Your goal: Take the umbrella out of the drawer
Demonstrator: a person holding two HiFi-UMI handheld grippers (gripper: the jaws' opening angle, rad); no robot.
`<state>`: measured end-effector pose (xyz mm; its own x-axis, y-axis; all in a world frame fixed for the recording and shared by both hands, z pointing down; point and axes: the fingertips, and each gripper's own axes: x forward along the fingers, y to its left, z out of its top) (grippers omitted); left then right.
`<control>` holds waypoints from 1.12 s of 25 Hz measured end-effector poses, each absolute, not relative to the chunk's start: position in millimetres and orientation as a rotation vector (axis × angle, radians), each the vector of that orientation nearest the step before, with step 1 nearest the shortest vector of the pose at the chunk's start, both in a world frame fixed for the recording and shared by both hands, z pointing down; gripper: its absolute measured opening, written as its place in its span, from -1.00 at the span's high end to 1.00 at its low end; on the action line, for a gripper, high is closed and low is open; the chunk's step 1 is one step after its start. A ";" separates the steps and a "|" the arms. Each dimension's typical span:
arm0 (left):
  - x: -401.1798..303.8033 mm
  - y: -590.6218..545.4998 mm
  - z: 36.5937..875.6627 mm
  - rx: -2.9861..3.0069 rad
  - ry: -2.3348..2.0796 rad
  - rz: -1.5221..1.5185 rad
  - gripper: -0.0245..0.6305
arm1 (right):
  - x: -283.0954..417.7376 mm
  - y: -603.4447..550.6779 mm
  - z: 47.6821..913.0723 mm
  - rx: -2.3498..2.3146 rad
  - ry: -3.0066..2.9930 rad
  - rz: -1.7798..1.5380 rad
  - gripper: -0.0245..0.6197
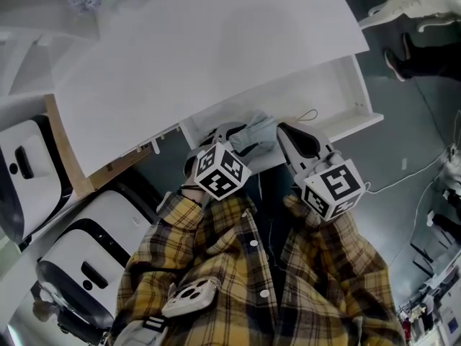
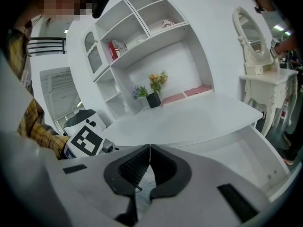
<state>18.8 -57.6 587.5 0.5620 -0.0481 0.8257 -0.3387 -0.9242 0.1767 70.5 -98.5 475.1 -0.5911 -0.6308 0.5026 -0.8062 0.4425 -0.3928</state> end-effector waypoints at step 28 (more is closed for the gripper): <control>17.3 -34.2 666.5 2.354 -0.006 1.704 -0.12 | 72.0 -91.5 488.7 1.264 -2.373 0.968 0.87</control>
<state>17.3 -34.2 666.5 0.3222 0.1333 0.9372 -0.1404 -0.9724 0.1865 72.0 -91.5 488.7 -0.5765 -0.6248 0.5265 -0.8148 0.3917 -0.4274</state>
